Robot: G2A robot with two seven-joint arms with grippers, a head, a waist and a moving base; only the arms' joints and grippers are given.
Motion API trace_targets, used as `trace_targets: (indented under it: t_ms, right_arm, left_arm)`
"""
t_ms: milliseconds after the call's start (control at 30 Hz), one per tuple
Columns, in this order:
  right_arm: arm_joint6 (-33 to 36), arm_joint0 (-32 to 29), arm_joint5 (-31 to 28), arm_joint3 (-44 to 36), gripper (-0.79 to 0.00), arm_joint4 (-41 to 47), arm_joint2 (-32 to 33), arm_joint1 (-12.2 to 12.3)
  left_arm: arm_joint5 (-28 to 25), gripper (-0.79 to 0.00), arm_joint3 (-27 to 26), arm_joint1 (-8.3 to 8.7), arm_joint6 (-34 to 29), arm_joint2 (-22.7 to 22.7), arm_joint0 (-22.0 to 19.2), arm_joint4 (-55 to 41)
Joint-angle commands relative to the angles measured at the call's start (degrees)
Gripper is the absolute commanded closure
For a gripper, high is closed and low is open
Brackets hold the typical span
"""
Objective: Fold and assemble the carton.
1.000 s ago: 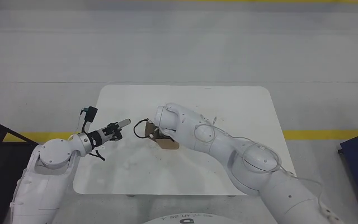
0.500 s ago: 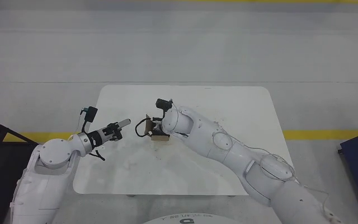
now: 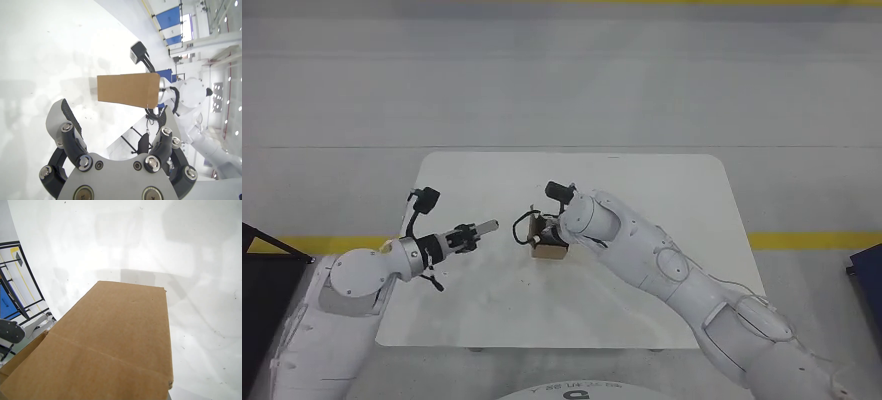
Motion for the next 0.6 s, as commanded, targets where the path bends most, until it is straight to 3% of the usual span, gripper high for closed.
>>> trace_targets:
  t_ms: [0, 200, 367, 567]
  right_arm:
    - [0.84, -0.13, -0.67, 0.64, 0.0, 0.06, 0.41, 0.21]
    - [1.3, -0.11, -0.72, 0.96, 0.0, -0.29, 0.95, 0.34]
    - [1.72, 0.14, -0.36, 0.9, 0.0, -1.08, 0.28, 0.11]
    - [1.47, -0.27, -0.59, 0.38, 0.0, -1.76, 0.1, 0.06]
  left_arm:
    - [0.37, -0.785, -1.04, -0.14, 0.26, 2.55, -1.04, 1.41]
    - [2.92, -0.785, 1.94, -0.57, 0.62, 6.97, -5.21, 1.96]
    - [8.88, -0.785, 2.54, -0.89, 0.57, 11.03, -9.04, 6.26]
    - [12.3, -0.785, 5.49, -1.65, 3.36, 12.59, -12.38, 1.85]
